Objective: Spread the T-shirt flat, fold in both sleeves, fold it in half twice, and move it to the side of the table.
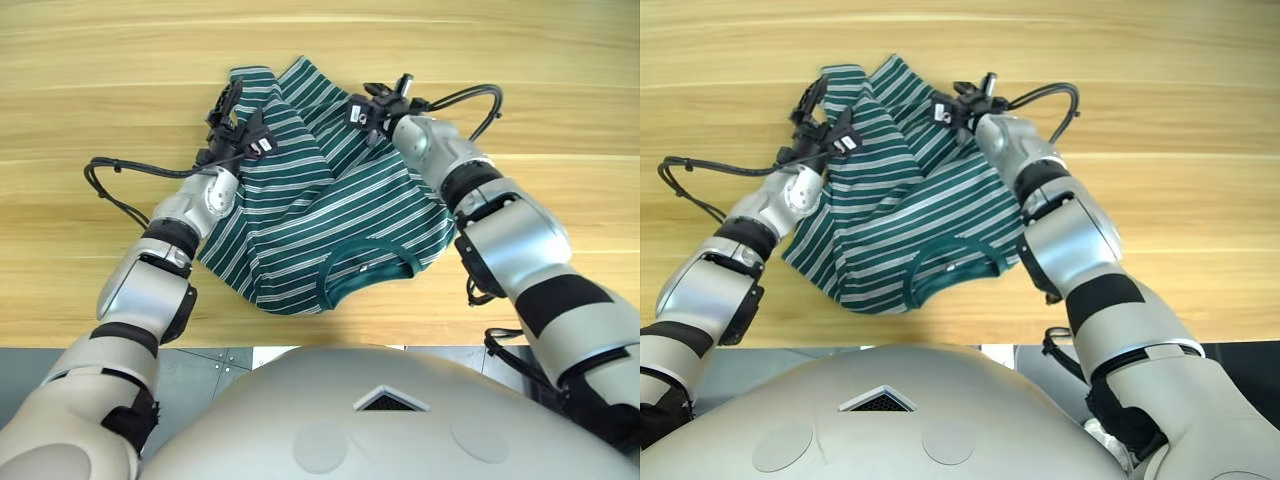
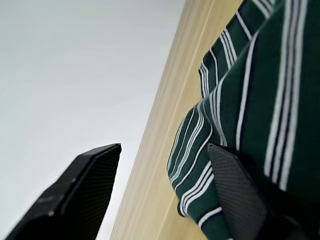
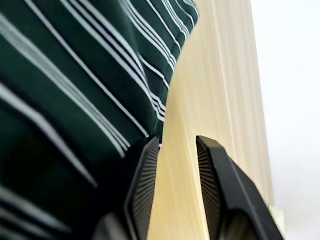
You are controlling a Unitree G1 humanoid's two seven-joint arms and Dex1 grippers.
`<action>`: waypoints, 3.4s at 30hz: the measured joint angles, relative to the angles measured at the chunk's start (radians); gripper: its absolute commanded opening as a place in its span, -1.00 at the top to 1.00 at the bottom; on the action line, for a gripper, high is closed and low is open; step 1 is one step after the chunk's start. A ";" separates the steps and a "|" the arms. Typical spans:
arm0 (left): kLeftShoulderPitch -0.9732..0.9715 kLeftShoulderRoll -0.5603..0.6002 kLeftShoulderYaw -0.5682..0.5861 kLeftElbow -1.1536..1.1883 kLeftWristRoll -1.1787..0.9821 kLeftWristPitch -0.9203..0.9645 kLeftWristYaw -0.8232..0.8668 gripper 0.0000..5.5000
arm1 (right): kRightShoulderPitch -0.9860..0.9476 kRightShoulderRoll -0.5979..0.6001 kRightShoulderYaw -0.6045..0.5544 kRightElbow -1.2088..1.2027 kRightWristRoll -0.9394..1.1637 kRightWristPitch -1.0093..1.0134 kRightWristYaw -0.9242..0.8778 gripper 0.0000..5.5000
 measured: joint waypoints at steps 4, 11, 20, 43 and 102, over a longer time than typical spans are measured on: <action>0.008 0.039 0.003 -0.009 -0.004 0.018 -0.010 -0.19 | -0.003 -0.027 -0.003 0.005 -0.002 0.022 0.004 0.49; 0.098 0.116 0.052 -0.081 -0.042 0.023 0.010 -0.19 | 0.008 -0.098 0.022 0.005 -0.020 0.051 -0.014 0.49; 0.077 0.137 0.060 -0.018 -0.064 -0.018 0.014 -0.19 | 0.045 -0.123 -0.080 0.009 0.070 -0.028 -0.047 0.49; -0.395 0.083 0.199 0.267 -0.181 -0.061 -0.047 -0.19 | 0.193 -0.023 -0.143 -0.258 0.149 -0.338 -0.065 0.49; 0.818 0.442 0.334 -1.102 -0.061 -0.182 -0.756 -0.19 | 0.670 -0.251 -0.566 -1.322 0.391 -0.187 -0.163 0.49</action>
